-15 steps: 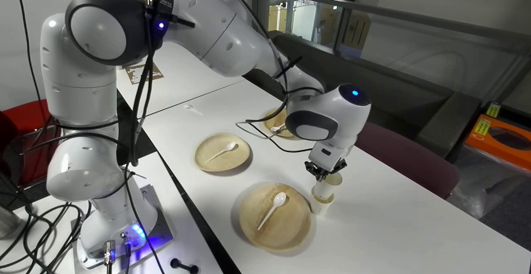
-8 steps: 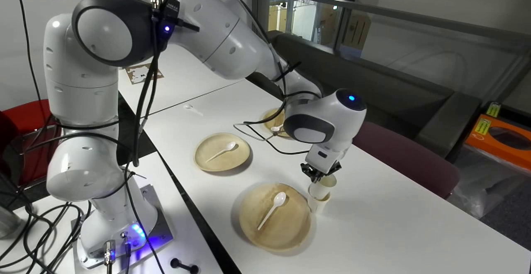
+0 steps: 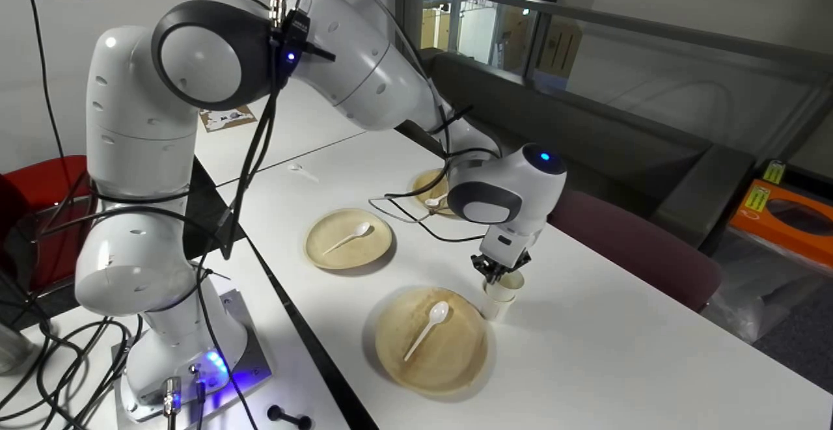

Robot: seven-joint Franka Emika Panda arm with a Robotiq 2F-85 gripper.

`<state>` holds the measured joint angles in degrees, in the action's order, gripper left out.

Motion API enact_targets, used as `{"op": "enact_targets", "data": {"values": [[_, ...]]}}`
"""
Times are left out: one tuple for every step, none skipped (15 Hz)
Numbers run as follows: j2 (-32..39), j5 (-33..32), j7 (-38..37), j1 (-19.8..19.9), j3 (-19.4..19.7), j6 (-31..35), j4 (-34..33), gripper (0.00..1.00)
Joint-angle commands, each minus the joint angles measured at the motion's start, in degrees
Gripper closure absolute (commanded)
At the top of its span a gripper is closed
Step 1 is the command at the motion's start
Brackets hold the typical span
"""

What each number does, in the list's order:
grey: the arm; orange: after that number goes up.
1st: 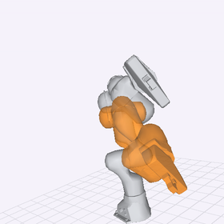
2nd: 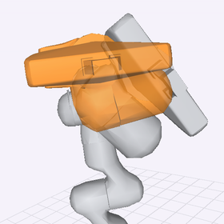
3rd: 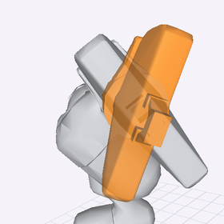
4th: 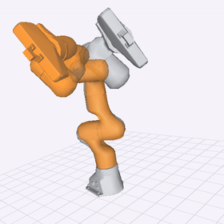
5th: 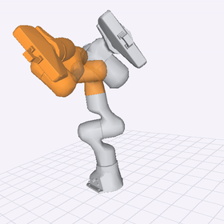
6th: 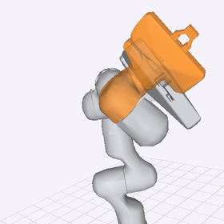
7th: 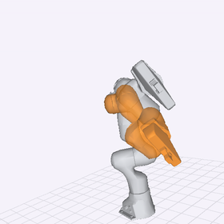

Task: Lift the cup on the left, put it in the cup on the right and move it to the left a bit

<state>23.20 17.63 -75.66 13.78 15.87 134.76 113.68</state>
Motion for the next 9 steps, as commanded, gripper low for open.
{"op": "enact_targets", "data": {"values": [[3.7,-1.9,-1.9,-1.8,-0.1,2.4,-3.5,0.99],[4.4,-2.0,-2.0,-2.4,-0.3,2.6,-4.1,0.99],[5.2,-2.4,-2.3,-3.1,-0.6,3.1,-4.6,0.99],[5.8,-3.0,-2.6,-4.0,-0.6,3.3,-5.1,0.99],[6.5,-3.3,-2.7,-4.6,-0.8,3.6,-5.6,0.99],[7.0,-3.6,-2.8,-5.2,-0.8,3.7,-6.1,0.99],[7.3,-3.5,-2.1,-5.5,-1.2,3.7,-6.6,0.99],[7.3,-3.6,-1.3,-5.6,-1.5,3.1,-7.1,0.71],[7.5,-3.4,-1.3,-5.8,-1.7,3.1,-7.3,0.69]]}}
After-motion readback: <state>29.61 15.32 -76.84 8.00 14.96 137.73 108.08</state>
